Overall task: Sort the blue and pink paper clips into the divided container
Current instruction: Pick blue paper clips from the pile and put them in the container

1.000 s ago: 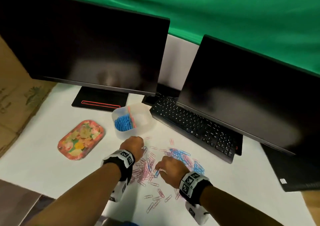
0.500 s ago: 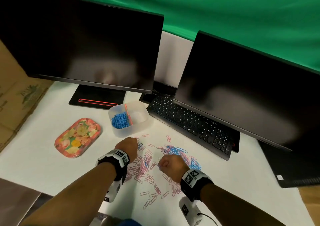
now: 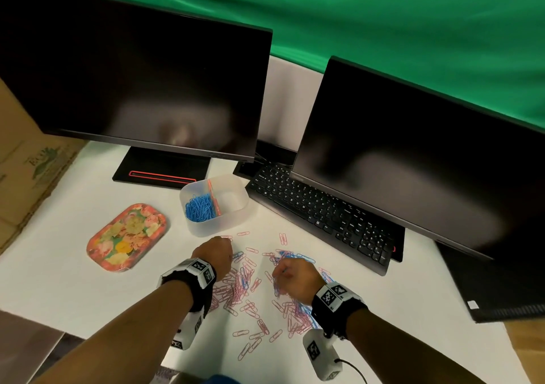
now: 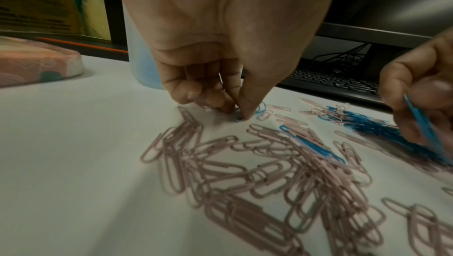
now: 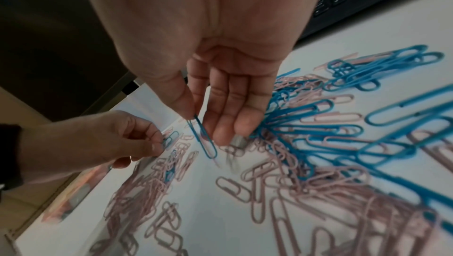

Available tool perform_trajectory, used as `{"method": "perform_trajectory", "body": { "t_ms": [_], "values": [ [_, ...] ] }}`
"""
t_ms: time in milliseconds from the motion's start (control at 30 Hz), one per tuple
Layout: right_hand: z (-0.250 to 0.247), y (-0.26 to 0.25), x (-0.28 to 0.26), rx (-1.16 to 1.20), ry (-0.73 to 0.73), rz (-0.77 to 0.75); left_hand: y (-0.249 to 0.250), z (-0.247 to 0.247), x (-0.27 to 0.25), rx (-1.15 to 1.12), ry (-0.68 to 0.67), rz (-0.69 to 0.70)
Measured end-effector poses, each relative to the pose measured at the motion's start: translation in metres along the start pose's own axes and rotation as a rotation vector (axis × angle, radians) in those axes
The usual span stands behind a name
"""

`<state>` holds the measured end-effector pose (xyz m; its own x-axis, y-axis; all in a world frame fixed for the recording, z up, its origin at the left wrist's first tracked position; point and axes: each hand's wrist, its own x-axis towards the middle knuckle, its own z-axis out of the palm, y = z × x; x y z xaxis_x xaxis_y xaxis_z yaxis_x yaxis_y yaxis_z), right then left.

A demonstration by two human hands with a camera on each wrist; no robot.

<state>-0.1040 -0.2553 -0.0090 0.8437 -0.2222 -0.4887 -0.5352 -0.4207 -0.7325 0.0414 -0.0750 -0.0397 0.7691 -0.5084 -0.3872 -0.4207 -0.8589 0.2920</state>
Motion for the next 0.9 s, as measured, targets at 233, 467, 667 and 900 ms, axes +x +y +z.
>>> {"method": "perform_trajectory", "body": {
  "t_ms": [233, 467, 667, 900],
  "values": [
    [-0.006, -0.003, 0.002, 0.196, 0.056, 0.023, -0.001, -0.009, -0.006, -0.254, 0.056, 0.003],
    [-0.007, -0.021, 0.008, 0.602, 0.008, 0.147, -0.004, -0.017, -0.009, -0.542, 0.034, -0.061],
    [0.002, -0.038, 0.012, 0.626, -0.036, 0.241, -0.005, -0.019, -0.010, -0.874, -0.052, -0.150],
    [0.018, -0.038, 0.018, 0.040, -0.009, 0.088, -0.003, -0.021, -0.011, -1.007, 0.018, -0.179]
  ]
}}
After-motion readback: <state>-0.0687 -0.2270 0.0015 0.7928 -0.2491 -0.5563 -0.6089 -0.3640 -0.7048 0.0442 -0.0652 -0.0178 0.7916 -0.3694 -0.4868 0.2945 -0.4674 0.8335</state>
